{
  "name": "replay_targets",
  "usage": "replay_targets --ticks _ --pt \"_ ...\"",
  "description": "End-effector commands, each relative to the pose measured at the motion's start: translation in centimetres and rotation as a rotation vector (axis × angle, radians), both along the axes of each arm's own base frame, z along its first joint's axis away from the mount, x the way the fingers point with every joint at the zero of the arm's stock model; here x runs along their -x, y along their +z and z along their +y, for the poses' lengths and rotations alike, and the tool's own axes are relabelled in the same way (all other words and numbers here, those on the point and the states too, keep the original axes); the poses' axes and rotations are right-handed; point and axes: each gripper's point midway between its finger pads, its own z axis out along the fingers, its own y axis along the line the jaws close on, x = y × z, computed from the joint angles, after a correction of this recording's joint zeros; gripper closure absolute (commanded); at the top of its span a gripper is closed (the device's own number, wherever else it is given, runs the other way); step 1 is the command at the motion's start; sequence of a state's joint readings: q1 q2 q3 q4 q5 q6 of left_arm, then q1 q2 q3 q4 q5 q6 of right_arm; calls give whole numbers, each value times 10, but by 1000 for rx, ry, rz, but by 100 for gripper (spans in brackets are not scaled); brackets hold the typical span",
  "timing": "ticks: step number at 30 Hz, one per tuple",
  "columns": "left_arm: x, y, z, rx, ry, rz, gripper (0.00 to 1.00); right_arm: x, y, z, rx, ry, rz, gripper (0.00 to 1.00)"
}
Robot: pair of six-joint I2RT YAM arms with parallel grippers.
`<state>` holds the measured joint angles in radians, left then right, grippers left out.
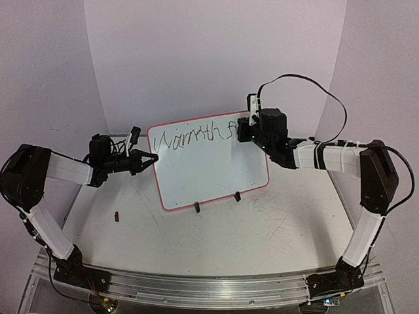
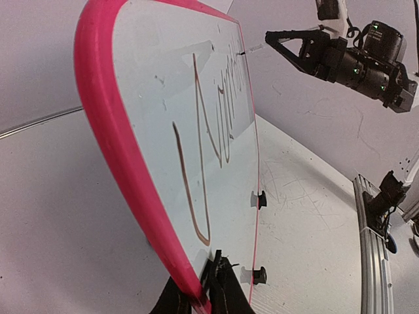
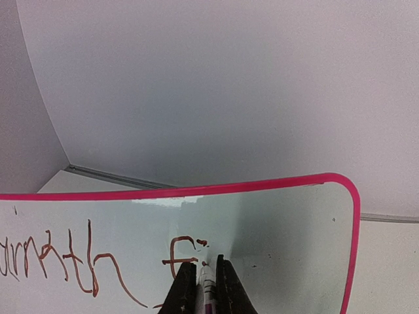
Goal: Write a sentence on the whiteboard
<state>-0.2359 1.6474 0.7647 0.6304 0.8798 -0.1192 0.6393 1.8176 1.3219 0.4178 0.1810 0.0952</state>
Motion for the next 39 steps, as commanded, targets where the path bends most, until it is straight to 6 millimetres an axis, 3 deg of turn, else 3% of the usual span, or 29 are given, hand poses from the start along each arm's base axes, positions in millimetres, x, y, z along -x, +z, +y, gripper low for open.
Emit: replay_targets --ticks 1,9,13,17,28,39 --pt "-14 -14 9 -120 79 -102 100 6 -10 -7 20 -21 32 100" --pt "-15 -14 9 -120 79 -101 100 19 -13 -9 3 9 61 100" --pt "-14 -15 9 -120 78 -99 100 37 29 -11 -89 60 -22 100" --pt "-15 -15 8 -120 78 -98 100 34 58 -16 -138 65 -77 100" --pt "-14 -13 9 -120 78 -103 100 -3 47 -11 -108 17 -75 100" --pt "-14 -13 8 -119 74 -105 100 -13 37 -11 -91 4 -66 100"
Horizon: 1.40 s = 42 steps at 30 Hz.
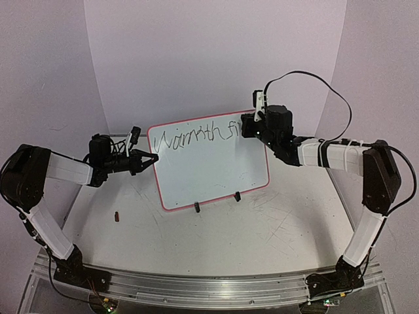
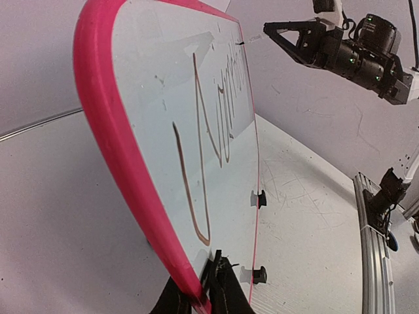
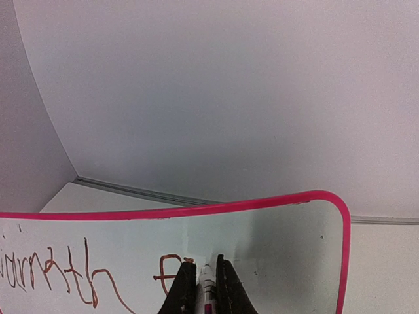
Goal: Write a sentence on the whiteboard
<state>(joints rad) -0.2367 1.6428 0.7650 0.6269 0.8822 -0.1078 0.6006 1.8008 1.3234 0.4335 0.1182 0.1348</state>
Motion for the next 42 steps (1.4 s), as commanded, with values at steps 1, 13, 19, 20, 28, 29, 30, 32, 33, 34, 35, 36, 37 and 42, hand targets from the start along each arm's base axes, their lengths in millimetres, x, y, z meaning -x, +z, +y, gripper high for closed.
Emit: replay_targets --ticks 1,13,19,20,28,29,30,32,33,34,35,36,37,42 --pt "-14 -14 9 -114 80 -94 100 -7 23 0 -28 -17 -56 100" --pt "-15 -14 9 -116 81 -93 100 -11 23 -1 -7 -32 -61 100" --pt "-15 -14 9 -115 79 -93 100 -3 3 -5 12 -30 -8 100" --pt "-15 -14 9 -115 80 -93 100 -1 -1 -7 16 -31 3 100" --pt "-14 -14 8 -114 77 -91 100 10 -21 -13 11 -27 58 100" --pt "-14 -14 8 -114 78 -92 100 11 -25 -14 14 -33 64 100" --pt "-14 -14 8 -114 78 -93 100 11 -26 -16 15 -38 68 100" --pt "-14 -14 9 -115 79 -93 100 12 -24 -20 16 -56 64 100" --pt "-14 -14 8 -115 79 -93 100 13 -20 -22 16 -61 55 100" --pt "-14 -14 8 -115 78 -92 100 14 -14 -23 14 -63 42 100" --pt "-14 -15 8 -116 77 -90 100 15 -6 -24 10 -63 26 100" --pt "-14 -15 8 -116 76 -89 100 16 4 -24 4 -62 7 100" --pt "-14 -16 8 -116 76 -89 100 17 13 -24 -4 -59 -12 100" --pt "-15 -17 8 -119 78 -88 100 25 54 -20 -74 -13 -90 100"
